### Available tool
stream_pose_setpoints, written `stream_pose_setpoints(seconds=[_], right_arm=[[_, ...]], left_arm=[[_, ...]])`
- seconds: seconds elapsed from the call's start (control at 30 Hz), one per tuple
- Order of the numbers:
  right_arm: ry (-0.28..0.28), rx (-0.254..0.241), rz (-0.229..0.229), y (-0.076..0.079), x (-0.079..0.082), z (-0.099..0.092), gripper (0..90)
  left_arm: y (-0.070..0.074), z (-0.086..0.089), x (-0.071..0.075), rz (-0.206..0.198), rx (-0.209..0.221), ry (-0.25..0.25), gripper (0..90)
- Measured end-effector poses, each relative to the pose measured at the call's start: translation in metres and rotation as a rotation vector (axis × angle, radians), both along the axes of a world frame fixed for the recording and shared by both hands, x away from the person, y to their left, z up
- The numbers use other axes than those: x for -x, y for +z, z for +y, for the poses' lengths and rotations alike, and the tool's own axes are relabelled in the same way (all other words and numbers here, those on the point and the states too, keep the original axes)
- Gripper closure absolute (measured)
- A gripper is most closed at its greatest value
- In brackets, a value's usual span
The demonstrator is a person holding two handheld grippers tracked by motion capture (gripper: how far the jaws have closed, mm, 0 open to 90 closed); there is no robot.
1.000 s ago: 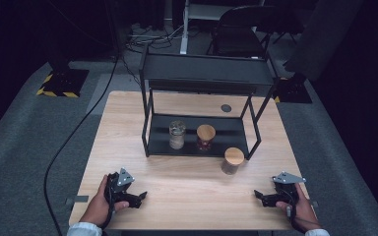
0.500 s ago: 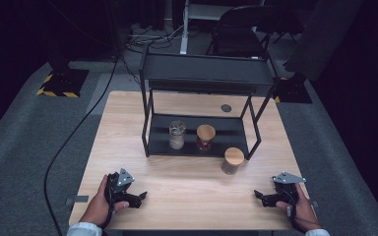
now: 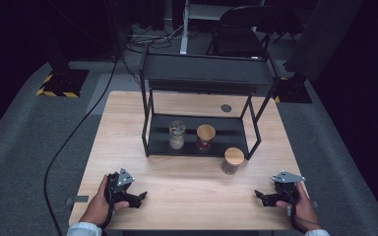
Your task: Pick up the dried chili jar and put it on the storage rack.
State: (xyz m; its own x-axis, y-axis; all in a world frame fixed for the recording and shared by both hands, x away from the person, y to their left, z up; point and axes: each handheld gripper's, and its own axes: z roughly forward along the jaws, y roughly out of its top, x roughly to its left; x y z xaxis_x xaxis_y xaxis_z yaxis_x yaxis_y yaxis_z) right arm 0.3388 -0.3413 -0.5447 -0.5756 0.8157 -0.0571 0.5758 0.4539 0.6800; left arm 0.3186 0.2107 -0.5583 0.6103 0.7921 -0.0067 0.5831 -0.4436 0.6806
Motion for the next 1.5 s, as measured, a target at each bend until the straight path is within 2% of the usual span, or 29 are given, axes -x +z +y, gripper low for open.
stream_pose_setpoints(seconds=[0.1, 0.2, 0.3, 0.47, 1.03, 1.5], right_arm=[[0.0, 0.003, -0.009, 0.004, 0.001, 0.0, 1.8], [0.013, 0.034, -0.019, 0.007, 0.002, 0.002, 1.9], [0.018, 0.04, -0.028, 0.009, 0.003, 0.003, 1.8], [0.022, 0.017, -0.028, 0.015, 0.005, 0.005, 1.9], [0.045, 0.012, -0.031, 0.021, 0.005, 0.015, 1.9], [0.091, 0.037, -0.047, 0.027, -0.002, 0.033, 1.9]], left_arm=[[0.0, 0.0, 0.0, 0.0, -0.001, -0.001, 0.0], [0.0, 0.0, 0.0, 0.0, -0.001, -0.001, 0.0], [0.0, 0.0, 0.0, 0.0, 0.0, 0.0, 0.0], [0.0, 0.0, 0.0, 0.0, -0.001, 0.0, 0.0], [0.0, 0.0, 0.0, 0.0, -0.003, -0.002, 0.0], [0.0, 0.0, 0.0, 0.0, -0.004, -0.003, 0.0]])
